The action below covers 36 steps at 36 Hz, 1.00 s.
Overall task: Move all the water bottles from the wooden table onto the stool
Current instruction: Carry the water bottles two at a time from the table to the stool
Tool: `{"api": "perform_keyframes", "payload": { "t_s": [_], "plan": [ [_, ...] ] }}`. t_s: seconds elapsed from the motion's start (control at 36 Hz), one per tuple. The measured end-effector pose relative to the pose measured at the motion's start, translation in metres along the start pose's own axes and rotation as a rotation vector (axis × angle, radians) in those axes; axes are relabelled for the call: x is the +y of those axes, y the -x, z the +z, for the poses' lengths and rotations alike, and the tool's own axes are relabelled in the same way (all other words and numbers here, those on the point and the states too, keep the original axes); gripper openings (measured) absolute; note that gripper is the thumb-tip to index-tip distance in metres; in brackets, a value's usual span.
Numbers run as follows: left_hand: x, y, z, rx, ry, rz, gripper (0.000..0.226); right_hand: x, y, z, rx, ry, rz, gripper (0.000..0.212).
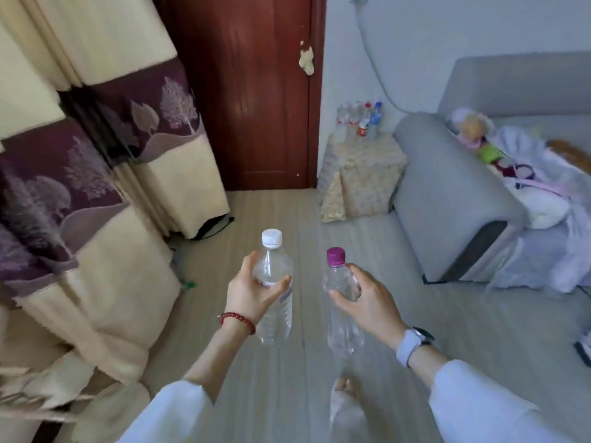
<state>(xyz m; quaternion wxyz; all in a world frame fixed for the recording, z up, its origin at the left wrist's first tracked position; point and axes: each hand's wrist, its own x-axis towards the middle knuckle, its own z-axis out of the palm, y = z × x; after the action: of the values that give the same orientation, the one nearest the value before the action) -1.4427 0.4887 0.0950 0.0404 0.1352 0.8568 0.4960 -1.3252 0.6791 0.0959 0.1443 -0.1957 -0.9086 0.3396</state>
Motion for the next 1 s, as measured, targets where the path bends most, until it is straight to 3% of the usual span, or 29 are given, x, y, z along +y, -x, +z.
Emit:
{"api": "perform_keyframes", "payload": {
  "t_s": [0.42, 0.61, 1.0],
  "plan": [
    [0.095, -0.331, 0.176, -0.044, 0.013, -0.063, 0.06, 0.126, -0.356, -0.059, 0.054, -0.042, 0.041, 0.051],
    [0.097, -0.502, 0.248, -0.075, 0.007, -0.051, 0.064, 0.178, -0.53, -0.049, 0.096, -0.107, 0.078, 0.034],
    [0.133, -0.8, 0.393, -0.245, 0.025, -0.13, 0.07, 0.26, -0.83, -0.058, 0.046, -0.263, 0.354, 0.059]
  ]
}}
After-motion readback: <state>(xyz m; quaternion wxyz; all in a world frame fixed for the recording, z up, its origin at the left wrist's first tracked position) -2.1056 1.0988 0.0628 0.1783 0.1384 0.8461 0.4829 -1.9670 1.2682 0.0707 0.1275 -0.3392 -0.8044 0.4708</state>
